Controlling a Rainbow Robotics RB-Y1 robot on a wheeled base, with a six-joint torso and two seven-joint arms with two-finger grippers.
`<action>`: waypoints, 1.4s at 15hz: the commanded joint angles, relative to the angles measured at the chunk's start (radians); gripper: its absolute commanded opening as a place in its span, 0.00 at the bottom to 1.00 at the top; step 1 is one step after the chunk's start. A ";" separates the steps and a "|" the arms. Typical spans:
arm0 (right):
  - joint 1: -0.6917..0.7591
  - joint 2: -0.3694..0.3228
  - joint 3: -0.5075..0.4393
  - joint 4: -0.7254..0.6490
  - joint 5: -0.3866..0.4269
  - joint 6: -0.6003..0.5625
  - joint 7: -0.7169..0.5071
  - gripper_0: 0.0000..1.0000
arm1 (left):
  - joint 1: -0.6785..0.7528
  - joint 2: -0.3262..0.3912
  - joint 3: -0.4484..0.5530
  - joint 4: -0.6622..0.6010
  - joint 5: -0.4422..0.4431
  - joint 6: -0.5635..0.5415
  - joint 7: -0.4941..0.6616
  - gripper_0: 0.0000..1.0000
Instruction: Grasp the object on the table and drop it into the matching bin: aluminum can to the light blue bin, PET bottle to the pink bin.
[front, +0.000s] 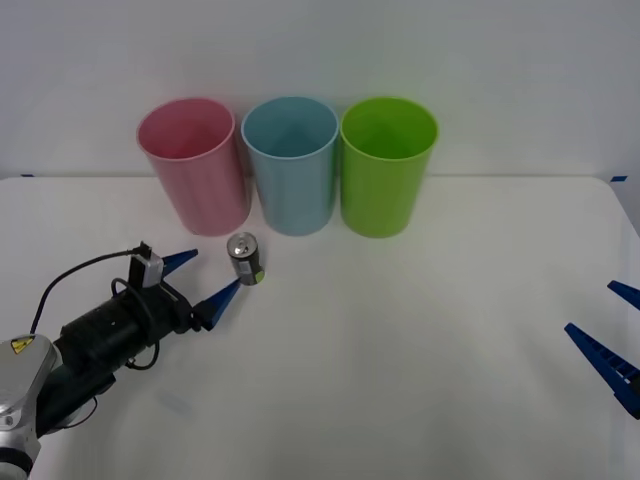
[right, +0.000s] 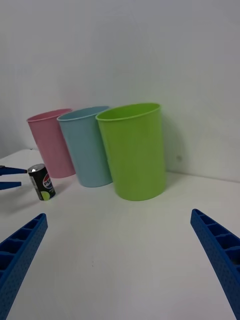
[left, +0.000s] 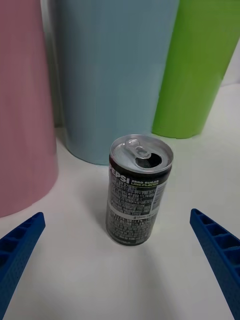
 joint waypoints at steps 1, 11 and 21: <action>0.000 0.000 0.000 0.000 0.000 0.000 0.000 1.00 | -0.049 -0.017 -0.007 0.043 -0.044 0.007 0.007 1.00; 0.000 0.000 0.000 0.000 0.000 0.000 0.000 1.00 | -0.162 -0.081 -0.007 0.154 -0.130 0.039 0.006 1.00; 0.000 0.000 0.000 0.000 0.000 0.000 0.000 1.00 | -0.164 -0.086 -0.015 0.154 -0.137 0.062 0.000 0.00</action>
